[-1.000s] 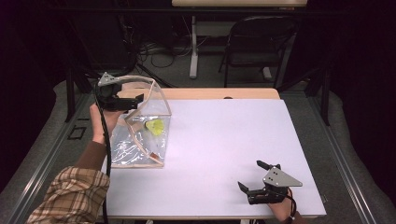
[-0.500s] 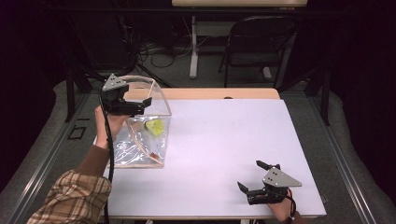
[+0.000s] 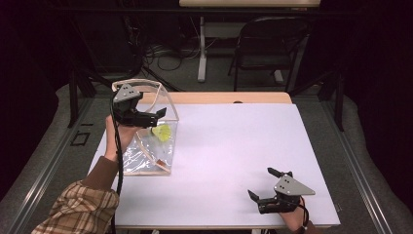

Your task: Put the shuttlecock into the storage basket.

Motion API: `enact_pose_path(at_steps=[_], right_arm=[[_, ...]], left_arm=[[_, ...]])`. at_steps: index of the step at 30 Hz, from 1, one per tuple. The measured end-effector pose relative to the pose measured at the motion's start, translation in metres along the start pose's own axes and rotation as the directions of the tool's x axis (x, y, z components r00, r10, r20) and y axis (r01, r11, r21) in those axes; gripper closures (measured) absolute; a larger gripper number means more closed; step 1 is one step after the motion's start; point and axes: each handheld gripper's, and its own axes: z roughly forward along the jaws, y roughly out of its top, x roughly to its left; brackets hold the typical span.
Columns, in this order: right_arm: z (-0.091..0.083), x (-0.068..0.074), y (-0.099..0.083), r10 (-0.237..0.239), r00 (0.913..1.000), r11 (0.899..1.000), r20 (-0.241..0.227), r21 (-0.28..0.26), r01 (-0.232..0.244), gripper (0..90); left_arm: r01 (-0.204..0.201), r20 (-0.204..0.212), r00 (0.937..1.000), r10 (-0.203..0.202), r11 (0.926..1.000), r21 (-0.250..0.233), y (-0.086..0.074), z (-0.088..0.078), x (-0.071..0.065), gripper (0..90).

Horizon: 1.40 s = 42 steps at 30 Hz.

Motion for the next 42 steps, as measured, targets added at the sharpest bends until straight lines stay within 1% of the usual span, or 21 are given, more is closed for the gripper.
enact_pose_path(at_steps=[4, 5, 8, 9, 12, 15, 18, 19, 21, 25, 30, 33, 39, 42], right_arm=[[0.000, 0.000, 0.000, -0.001, 1.0000, 1.000, 0.001, 0.000, 0.001, 0.4], [0.000, 0.000, 0.000, -0.001, 1.0000, 1.000, 0.002, -0.003, 0.001, 0.4], [0.001, -0.001, 0.000, 0.013, 0.9999, 1.000, 0.006, -0.004, -0.013, 0.5], [0.001, -0.001, 0.000, 0.013, 0.9999, 1.000, 0.005, -0.005, -0.013, 0.5], [0.001, 0.000, 0.001, 0.010, 0.9999, 1.000, 0.006, -0.001, -0.010, 0.5], [0.001, 0.000, 0.001, 0.009, 0.9999, 1.000, 0.006, -0.003, -0.009, 0.5], [0.001, -0.001, 0.000, 0.013, 0.9999, 1.000, 0.005, -0.006, -0.013, 0.5], [0.001, -0.001, 0.000, 0.010, 0.9999, 1.000, 0.005, -0.006, -0.010, 0.5], [0.001, -0.001, 0.000, 0.015, 0.9999, 1.000, 0.002, 0.005, -0.015, 0.4], [0.000, -0.001, 0.001, 0.009, 0.9999, 1.000, 0.009, -0.008, -0.009, 0.5], [0.000, -0.001, 0.001, 0.011, 0.9999, 1.000, 0.009, -0.004, -0.011, 0.5], [-0.001, 0.000, 0.001, 0.007, 0.9999, 1.000, 0.009, -0.005, -0.007, 0.5], [-0.001, 0.000, 0.001, 0.006, 1.0000, 1.000, 0.008, -0.007, -0.006, 0.4], [-0.002, 0.000, 0.001, 0.002, 1.0000, 1.000, 0.008, -0.008, -0.001, 0.5]], left_arm=[[-0.016, 0.015, 0.9998, 0.016, 0.9999, -0.005, 0.000, -0.002, -0.007, 0.1], [-0.014, 0.022, 0.9997, 0.014, 0.9999, -0.007, 0.001, -0.002, -0.008, 0.1], [-0.036, 0.027, 0.9990, 0.036, 0.9993, -0.013, 0.004, -0.005, -0.013, 0.1], [-0.033, 0.033, 0.9989, 0.034, 0.9993, -0.016, 0.004, -0.006, -0.015, 0.1], [-0.048, 0.045, 0.9978, 0.048, 0.9987, -0.015, 0.001, -0.006, -0.021, 0.1], [-0.041, 0.055, 0.9976, 0.042, 0.9989, -0.023, -0.003, -0.005, -0.024, 0.1], [-0.053, 0.071, 0.9960, 0.054, 0.9985, -0.013, -0.007, -0.004, -0.028, 0.1], [-0.051, 0.075, 0.9958, 0.052, 0.9986, -0.014, -0.008, -0.003, -0.030, 0.1], [-0.059, 0.088, 0.9944, 0.059, 0.9982, -0.010, -0.011, -0.003, -0.034, 0.1], [-0.065, 0.107, 0.9921, 0.066, 0.9978, -0.013, -0.019, -0.002, -0.041, 0.1], [-0.069, 0.131, 0.9889, 0.070, 0.9975, -0.013, -0.030, -0.002, -0.050, 0.1], [-0.076, 0.137, 0.9875, 0.078, 0.9970, -0.016, -0.035, -0.003, -0.055, 0.1], [-0.076, 0.167, 0.9829, 0.079, 0.9969, -0.021, -0.047, -0.001, -0.065, 0.1], [-0.086, 0.177, 0.9802, 0.090, 0.9959, -0.028, -0.054, -0.002, -0.069, 0.1]])
